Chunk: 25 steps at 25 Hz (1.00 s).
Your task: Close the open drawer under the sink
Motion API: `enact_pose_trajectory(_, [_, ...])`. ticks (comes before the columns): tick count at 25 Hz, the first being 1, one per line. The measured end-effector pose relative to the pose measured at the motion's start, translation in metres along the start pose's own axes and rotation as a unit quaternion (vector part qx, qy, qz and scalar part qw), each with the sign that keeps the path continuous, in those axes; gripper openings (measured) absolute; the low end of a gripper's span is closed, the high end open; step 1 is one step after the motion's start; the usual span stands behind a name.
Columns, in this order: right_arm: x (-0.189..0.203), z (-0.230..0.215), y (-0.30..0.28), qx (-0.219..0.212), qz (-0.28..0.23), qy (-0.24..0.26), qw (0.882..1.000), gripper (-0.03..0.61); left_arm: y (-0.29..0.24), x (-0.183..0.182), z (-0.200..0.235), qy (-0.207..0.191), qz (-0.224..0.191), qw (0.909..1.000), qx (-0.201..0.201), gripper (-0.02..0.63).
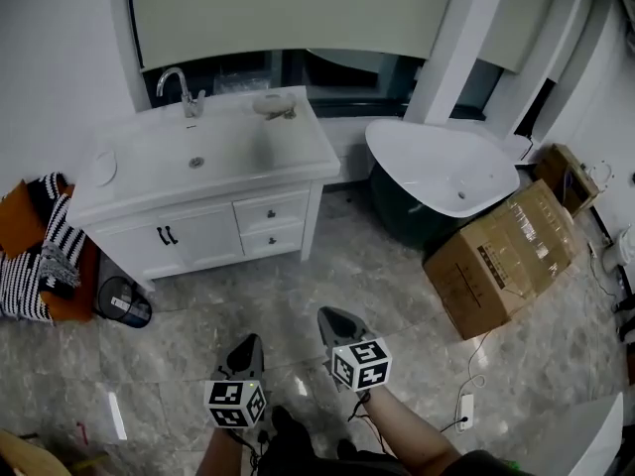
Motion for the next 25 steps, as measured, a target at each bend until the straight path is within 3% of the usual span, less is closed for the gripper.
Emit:
enact_pose_trajectory(17, [-0.01,0.007,0.119,-0.058,-0.039,0.041,0.997,0.029,0.078,0.025,-0.108,-0.039,-0.06,0.9974,-0.011,0.015])
enact_pose_trajectory(21, [-0.006,0.011,0.146,-0.072,-0.048,0.043,0.995,0.028,0.098,0.032,-0.124,-0.038,-0.094,0.994,-0.042,0.015])
enact_pose_trajectory(25, [-0.006,0.015,0.168,-0.089,-0.056,0.044,0.994,0.026,0.112,0.041,-0.149,-0.075,-0.09,0.9923,-0.04,0.015])
Point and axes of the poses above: the fingertips, and each gripper's own axes: y backward along the fingers, z to its left, x out of its underside, the point moved 8 cm from there along y, backward along the fingers, and after that the axes turned 12 degrees about y, right-handed, at the moved point
